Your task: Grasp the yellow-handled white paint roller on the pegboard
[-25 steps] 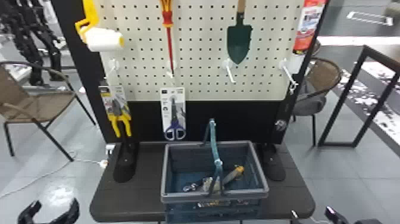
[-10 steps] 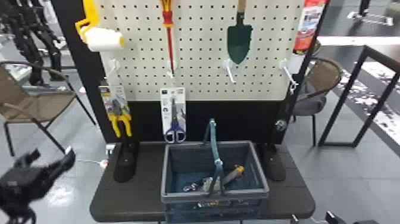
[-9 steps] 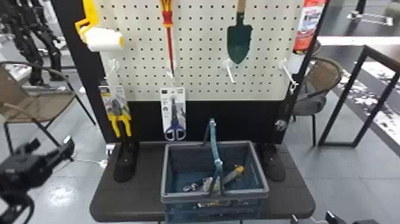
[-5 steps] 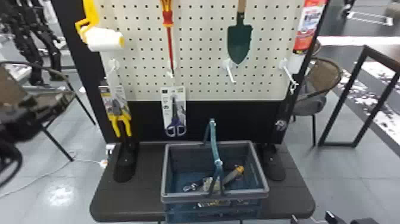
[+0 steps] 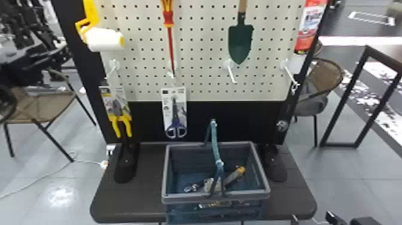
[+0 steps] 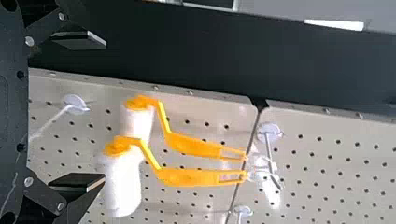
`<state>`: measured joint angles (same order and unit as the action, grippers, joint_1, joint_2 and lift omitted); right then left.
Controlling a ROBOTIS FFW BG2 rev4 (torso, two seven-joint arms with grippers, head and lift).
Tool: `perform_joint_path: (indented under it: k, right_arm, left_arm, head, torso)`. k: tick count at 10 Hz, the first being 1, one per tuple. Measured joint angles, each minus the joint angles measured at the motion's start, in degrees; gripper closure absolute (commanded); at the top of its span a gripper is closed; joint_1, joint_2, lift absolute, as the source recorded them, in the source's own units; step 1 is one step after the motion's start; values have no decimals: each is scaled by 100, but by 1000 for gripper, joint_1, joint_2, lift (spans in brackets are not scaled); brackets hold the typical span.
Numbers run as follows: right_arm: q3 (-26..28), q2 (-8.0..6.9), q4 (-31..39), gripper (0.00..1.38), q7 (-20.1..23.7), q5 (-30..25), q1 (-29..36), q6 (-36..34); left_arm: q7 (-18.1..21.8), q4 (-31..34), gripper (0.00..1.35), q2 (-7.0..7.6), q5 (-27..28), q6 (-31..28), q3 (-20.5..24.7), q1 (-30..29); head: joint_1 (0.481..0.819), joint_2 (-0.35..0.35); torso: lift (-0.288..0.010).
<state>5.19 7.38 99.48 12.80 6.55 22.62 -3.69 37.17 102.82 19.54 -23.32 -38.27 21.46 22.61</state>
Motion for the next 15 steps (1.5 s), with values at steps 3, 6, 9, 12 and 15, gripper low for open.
perform_joint_path:
  k: [3, 6, 9, 12, 15]
  right_arm:
    - [-8, -10, -42, 243, 21, 4, -36, 0]
    - [-10, -42, -99, 243, 45, 29, -98, 0]
    - [-17, -60, -157, 245, 82, 22, -169, 0]
    - [-18, -96, -200, 248, 103, 30, -186, 0]
    - [-19, -102, -253, 248, 136, 31, -244, 23]
  left_arm:
    - [182, -481, 265, 549, -413, 41, -447, 639]
    - [584, -1097, 263, 945, -1269, 227, -1219, 1251]
    - [1112, -1518, 213, 1217, -1425, 325, -1856, 1818]
    - [1292, -1676, 645, 1320, -1462, 321, -2166, 2017]
    - [1323, -1824, 1210, 1319, -1445, 507, -2306, 2089]
  head:
    - [549, 0]
    - [549, 0]
    - [549, 0]
    - [549, 0]
    - [549, 0]
  torso:
    - [-100]
    - [-100]
    - [-100]
    - [-100]
    - [-100]
